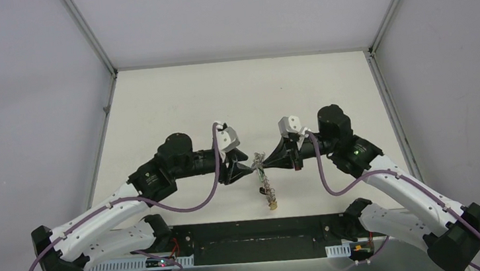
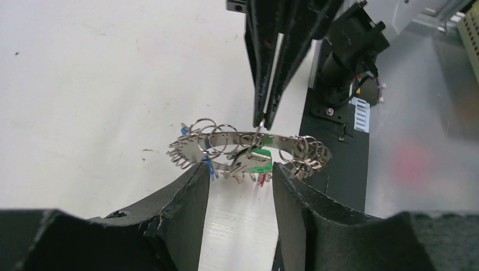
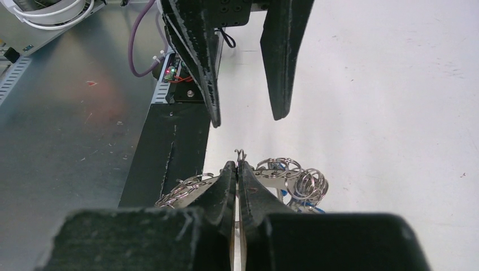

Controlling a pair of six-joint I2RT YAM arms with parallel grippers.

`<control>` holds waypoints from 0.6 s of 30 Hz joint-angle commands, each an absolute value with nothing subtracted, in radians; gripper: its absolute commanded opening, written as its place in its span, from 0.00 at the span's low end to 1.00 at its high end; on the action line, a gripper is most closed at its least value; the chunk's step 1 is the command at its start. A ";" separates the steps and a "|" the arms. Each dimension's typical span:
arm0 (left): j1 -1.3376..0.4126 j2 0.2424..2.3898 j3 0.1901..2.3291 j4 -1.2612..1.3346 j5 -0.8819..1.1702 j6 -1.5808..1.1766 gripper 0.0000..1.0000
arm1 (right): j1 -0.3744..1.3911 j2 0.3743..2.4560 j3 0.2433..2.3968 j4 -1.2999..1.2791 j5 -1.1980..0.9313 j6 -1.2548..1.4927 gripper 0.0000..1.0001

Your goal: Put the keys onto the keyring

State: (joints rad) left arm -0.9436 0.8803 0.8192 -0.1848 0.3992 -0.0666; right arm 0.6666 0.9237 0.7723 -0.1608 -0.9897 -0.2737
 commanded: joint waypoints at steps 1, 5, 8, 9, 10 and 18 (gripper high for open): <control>-0.957 0.823 0.743 -0.021 0.524 0.123 0.45 | 0.672 0.881 0.772 -0.057 -1.037 -0.263 0.00; -0.968 0.780 0.666 0.107 0.558 0.202 0.46 | 0.672 0.865 0.743 -0.005 -1.056 -0.238 0.00; -0.970 0.787 0.654 0.143 0.565 0.200 0.45 | 0.672 0.857 0.732 0.038 -1.064 -0.228 0.00; -0.971 0.796 0.654 0.157 0.568 0.189 0.44 | 0.672 0.856 0.732 0.042 -1.067 -0.229 0.00; -0.973 0.803 0.653 0.171 0.572 0.181 0.43 | 0.672 0.856 0.730 0.044 -1.070 -0.229 0.00; -1.000 0.865 0.666 0.220 0.546 0.147 0.33 | 0.672 0.854 0.729 0.055 -1.073 -0.229 0.00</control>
State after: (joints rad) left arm -0.9840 0.8471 0.6544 0.1257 0.5339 0.1474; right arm 0.6666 0.8806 0.7212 -0.0418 -1.0340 -0.2295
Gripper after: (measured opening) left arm 0.364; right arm 0.007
